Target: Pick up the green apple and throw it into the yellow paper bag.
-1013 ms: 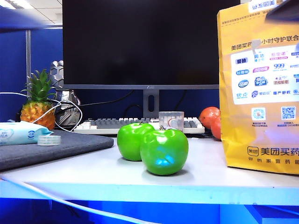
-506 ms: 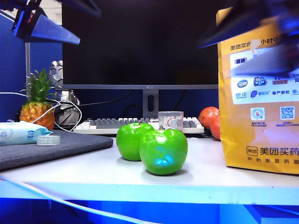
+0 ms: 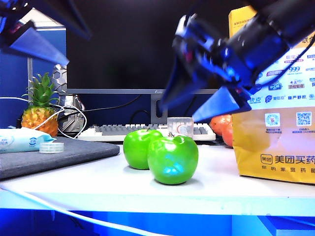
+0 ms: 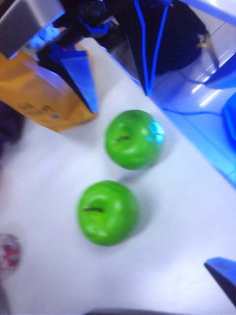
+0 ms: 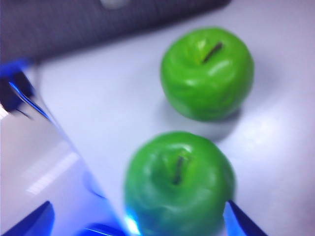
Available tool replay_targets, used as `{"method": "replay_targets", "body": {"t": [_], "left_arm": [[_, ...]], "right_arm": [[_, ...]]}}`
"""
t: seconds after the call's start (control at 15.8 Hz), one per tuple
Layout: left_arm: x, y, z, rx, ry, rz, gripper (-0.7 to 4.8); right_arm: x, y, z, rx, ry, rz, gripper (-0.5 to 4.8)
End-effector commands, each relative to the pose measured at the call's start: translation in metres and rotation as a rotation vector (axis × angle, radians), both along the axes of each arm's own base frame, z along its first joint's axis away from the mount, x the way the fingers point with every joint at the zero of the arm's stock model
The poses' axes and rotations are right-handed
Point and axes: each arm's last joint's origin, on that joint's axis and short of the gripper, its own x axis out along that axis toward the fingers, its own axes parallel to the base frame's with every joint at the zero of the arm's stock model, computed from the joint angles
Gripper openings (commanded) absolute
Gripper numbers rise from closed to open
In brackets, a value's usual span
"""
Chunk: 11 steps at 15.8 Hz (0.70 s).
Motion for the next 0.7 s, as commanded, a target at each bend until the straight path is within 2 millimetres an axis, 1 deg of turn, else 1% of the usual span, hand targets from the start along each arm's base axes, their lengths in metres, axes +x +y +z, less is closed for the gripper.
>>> {"method": "replay_targets", "body": {"t": [0.06, 0.38, 0.44, 0.63, 0.7], "left_arm": [[0.000, -0.003, 0.002, -0.002, 0.001, 0.000, 4.79], [-0.006, -0.022, 0.002, 0.000, -0.013, -0.074, 4.79], [-0.007, -0.025, 0.001, 0.019, -0.022, -0.066, 4.79], [-0.006, -0.027, 0.000, 0.054, -0.029, -0.034, 4.79], [-0.006, -0.026, 0.000, 0.055, -0.029, -0.031, 4.79]], "right_arm": [[0.008, 0.005, -0.004, -0.040, -0.040, 0.013, 4.79], [0.018, 0.016, -0.029, -0.051, 0.005, 0.058, 4.79], [0.019, 0.019, -0.033, -0.060, 0.000, 0.051, 4.79], [0.019, 0.027, -0.036, -0.067, -0.039, 0.046, 4.79], [0.019, 0.027, -0.036, -0.070, -0.046, 0.040, 4.48]]}}
